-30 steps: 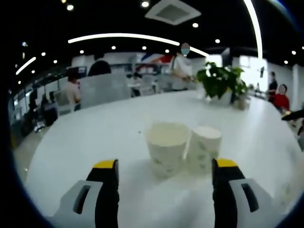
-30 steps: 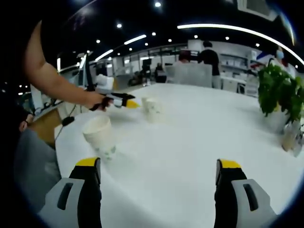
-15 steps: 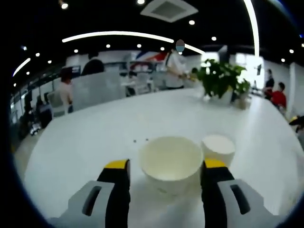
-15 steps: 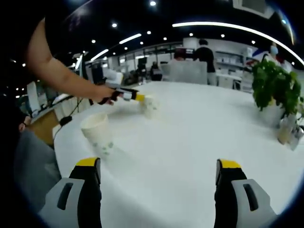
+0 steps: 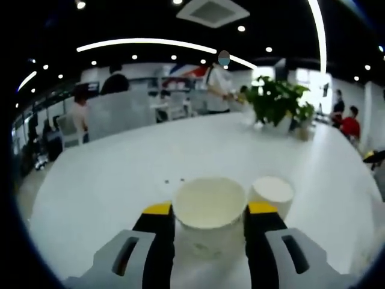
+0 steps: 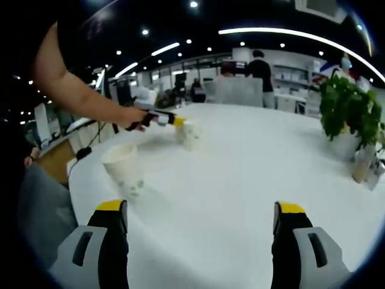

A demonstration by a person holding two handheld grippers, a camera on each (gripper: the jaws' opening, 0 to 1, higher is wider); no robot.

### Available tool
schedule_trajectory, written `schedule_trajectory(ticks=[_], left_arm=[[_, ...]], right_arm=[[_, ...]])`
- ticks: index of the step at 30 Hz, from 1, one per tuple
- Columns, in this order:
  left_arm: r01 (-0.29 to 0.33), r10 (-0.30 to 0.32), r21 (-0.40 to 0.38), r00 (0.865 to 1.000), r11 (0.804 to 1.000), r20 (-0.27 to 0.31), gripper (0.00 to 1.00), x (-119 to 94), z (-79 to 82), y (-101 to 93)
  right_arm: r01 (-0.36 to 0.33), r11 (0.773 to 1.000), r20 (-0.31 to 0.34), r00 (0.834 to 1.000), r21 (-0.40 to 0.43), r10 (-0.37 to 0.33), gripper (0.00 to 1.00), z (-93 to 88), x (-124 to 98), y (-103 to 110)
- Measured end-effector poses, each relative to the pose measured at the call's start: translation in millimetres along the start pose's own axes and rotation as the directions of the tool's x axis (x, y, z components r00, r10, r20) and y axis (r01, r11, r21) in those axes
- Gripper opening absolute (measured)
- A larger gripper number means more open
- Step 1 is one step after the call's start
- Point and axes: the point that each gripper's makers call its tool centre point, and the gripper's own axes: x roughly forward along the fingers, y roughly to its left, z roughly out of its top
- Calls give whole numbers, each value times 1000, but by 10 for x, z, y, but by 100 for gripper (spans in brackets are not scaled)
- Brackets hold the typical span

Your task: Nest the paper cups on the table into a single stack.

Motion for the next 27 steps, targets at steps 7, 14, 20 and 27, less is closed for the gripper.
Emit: schedule_trajectory(ticks=[7, 14, 20, 27], left_arm=[[-4, 4, 0, 1000, 1000, 27, 41, -35, 190, 77], [-2, 1, 13, 998, 1000, 69, 41, -101, 457, 119], [-6, 4, 24, 996, 1000, 93, 40, -180, 629, 179], [1, -2, 4, 992, 1000, 123, 40, -265, 728, 203]], right_arm=[[-4, 1000, 7, 1000, -4, 4, 100, 39, 10, 20], [-9, 1000, 9, 1000, -11, 9, 100, 66, 9, 38], [-12, 1000, 16, 1000, -19, 12, 100, 117, 2, 60], [-15, 1000, 26, 1000, -22, 16, 100, 149, -5, 95]])
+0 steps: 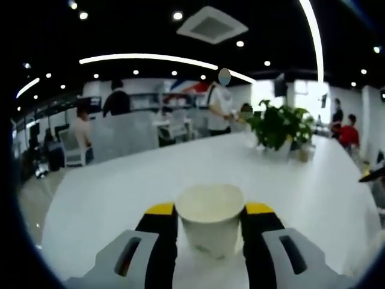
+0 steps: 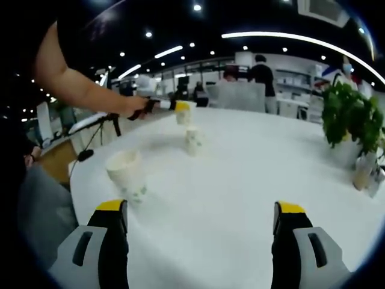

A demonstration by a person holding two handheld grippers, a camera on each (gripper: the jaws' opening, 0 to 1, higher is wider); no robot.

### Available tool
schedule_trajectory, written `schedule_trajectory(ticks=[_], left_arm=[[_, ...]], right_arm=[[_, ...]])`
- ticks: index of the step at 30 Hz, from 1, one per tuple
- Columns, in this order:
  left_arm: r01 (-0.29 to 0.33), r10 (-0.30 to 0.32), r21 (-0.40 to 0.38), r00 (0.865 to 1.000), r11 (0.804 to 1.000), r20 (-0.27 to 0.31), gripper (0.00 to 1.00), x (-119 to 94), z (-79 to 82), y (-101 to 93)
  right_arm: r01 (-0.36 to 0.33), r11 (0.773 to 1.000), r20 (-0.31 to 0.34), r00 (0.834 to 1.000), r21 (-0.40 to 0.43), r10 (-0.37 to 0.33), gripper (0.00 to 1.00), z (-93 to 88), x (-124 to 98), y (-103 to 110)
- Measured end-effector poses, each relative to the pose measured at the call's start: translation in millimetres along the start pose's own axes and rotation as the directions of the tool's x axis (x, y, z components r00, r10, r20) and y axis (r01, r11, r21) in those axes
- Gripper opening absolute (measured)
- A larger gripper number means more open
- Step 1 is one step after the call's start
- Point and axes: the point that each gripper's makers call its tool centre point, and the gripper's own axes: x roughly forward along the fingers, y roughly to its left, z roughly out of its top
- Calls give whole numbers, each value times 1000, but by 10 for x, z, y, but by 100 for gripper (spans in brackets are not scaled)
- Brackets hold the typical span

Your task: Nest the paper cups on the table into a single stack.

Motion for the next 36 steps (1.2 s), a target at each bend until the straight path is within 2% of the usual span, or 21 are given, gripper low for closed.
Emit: schedule_trajectory(ticks=[11, 20, 32, 36], left_arm=[[3, -3, 10, 1000, 1000, 7, 40, -99, 97, -10], [41, -42, 18, 999, 999, 25, 38, -188, 231, -176], [93, -97, 45, 993, 995, 72, 37, -351, 501, -516], [113, -116, 37, 989, 993, 86, 37, -420, 556, -695]], right_arm=[[-1, 1000, 3, 1000, -9, 1, 100, 19, -30, 18], [-11, 1000, 5, 1000, -13, 11, 100, 13, -31, 55], [-17, 1000, 22, 1000, -25, 18, 100, 83, -70, 60], [-18, 1000, 28, 999, -23, 19, 100, 91, -86, 70]])
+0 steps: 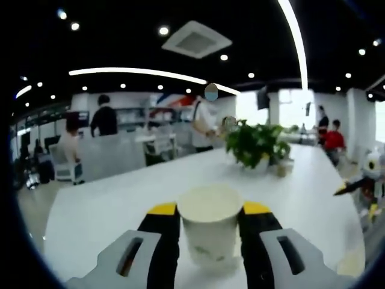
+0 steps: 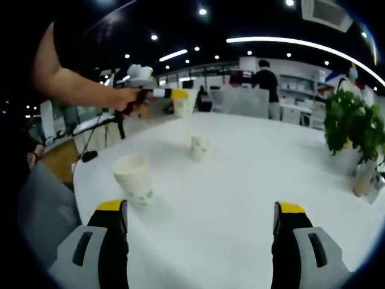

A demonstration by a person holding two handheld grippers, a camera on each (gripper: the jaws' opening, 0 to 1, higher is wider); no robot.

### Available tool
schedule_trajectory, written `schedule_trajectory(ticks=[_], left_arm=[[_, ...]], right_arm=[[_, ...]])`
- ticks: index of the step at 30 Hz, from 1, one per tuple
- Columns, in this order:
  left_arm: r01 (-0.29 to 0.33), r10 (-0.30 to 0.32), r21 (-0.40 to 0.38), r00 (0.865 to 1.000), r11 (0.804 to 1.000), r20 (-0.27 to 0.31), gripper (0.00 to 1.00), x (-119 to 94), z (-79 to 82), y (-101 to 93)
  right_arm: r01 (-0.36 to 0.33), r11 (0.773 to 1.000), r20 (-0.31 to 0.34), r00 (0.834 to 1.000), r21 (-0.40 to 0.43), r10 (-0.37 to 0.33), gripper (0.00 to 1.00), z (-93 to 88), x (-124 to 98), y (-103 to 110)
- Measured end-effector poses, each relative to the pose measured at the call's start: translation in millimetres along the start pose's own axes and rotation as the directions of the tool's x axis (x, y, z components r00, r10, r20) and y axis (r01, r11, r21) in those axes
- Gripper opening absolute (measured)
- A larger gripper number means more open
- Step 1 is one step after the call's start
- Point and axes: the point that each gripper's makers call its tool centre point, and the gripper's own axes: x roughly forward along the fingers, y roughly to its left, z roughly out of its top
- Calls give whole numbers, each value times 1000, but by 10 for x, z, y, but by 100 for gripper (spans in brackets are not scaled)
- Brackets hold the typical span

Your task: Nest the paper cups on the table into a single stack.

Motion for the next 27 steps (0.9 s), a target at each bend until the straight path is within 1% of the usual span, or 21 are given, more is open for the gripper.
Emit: schedule_trajectory(ticks=[5, 8, 11, 14, 16, 18, 20, 22, 27], left_arm=[[32, -32, 14, 999, 999, 4, 37, -44, 21, -222], [50, -50, 31, 999, 998, -6, 37, -74, 18, -337], [61, -61, 33, 998, 998, -3, 37, -101, 31, -397], [69, -69, 31, 998, 997, 4, 37, -156, 50, -497], [75, -76, 23, 997, 997, 10, 37, -194, 43, -558], [77, -77, 31, 997, 997, 7, 37, -217, 29, -594], [73, -73, 37, 997, 997, 15, 36, -277, 38, -642], [83, -84, 30, 996, 996, 19, 36, -331, 39, -709], [100, -101, 44, 995, 994, 21, 37, -437, 53, -866]], right_arm=[[-3, 1000, 9, 1000, -4, 3, 100, 29, -11, 27], [-6, 1000, 11, 1000, -7, 6, 100, 34, -15, 44], [-7, 1000, 14, 1000, -10, 7, 100, 42, -33, 57], [-7, 1000, 16, 1000, -10, 7, 100, 39, -57, 69], [-7, 1000, 15, 1000, -11, 7, 100, 40, -69, 77], [-9, 1000, 21, 1000, -12, 10, 100, 64, -82, 96], [-11, 1000, 21, 1000, -17, 12, 100, 66, -83, 99], [-15, 1000, 21, 1000, -19, 15, 100, 73, -86, 113], [-23, 999, 29, 999, -28, 24, 100, 108, -90, 155]])
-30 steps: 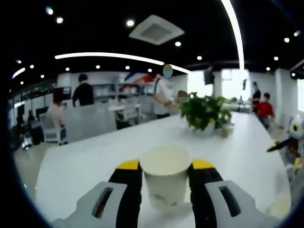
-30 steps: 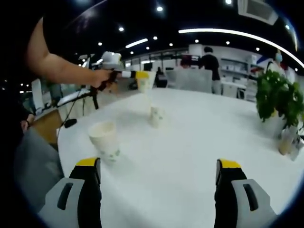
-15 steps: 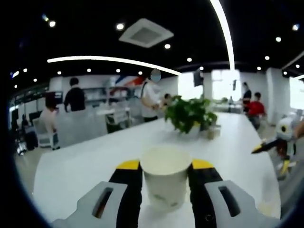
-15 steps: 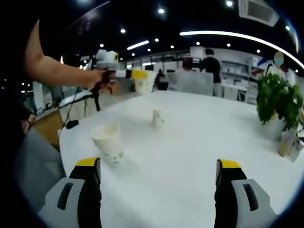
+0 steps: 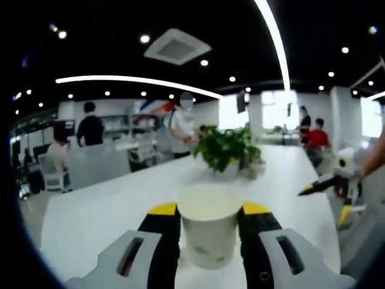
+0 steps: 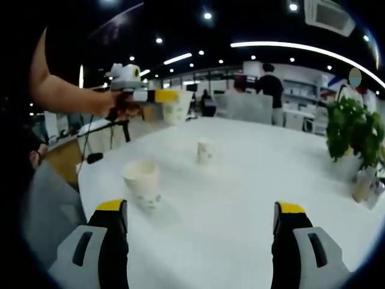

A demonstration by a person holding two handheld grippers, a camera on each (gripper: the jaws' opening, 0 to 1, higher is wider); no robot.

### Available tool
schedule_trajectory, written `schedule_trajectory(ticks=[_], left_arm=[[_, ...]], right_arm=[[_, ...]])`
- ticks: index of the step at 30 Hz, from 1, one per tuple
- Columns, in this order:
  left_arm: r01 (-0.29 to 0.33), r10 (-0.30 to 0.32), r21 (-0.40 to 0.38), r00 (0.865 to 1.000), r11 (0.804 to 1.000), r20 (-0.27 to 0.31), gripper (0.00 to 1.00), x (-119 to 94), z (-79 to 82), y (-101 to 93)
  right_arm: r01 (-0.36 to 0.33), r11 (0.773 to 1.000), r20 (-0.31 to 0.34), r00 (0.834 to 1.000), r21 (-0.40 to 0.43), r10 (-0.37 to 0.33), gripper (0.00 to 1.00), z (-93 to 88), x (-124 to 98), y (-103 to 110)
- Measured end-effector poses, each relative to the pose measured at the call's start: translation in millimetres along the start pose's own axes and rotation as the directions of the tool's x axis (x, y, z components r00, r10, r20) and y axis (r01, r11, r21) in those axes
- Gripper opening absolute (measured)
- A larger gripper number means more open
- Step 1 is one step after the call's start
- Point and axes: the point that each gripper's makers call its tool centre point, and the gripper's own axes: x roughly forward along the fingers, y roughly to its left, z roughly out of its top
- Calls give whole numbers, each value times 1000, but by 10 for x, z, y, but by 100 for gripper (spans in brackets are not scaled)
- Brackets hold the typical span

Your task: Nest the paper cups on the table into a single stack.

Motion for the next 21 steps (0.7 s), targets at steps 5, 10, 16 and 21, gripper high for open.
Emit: schedule_trajectory(ticks=[5, 10, 16, 21], left_arm=[[13, -13, 3, 1000, 1000, 17, 37, -92, 77, -177], [18, -19, 4, 999, 1000, 30, 37, -186, 109, -379], [4, -5, 13, 998, 1000, 63, 36, -321, 193, -584], [4, -5, 16, 997, 1000, 71, 35, -406, 198, -800]], right_arm=[[-11, 1000, 3, 1000, -7, 11, 100, 5, 9, 41], [-18, 1000, 9, 1000, -10, 18, 100, 11, -12, 87], [-24, 1000, 13, 1000, -14, 24, 100, 24, -39, 128], [-34, 999, 15, 999, -24, 34, 100, 37, -51, 161]])
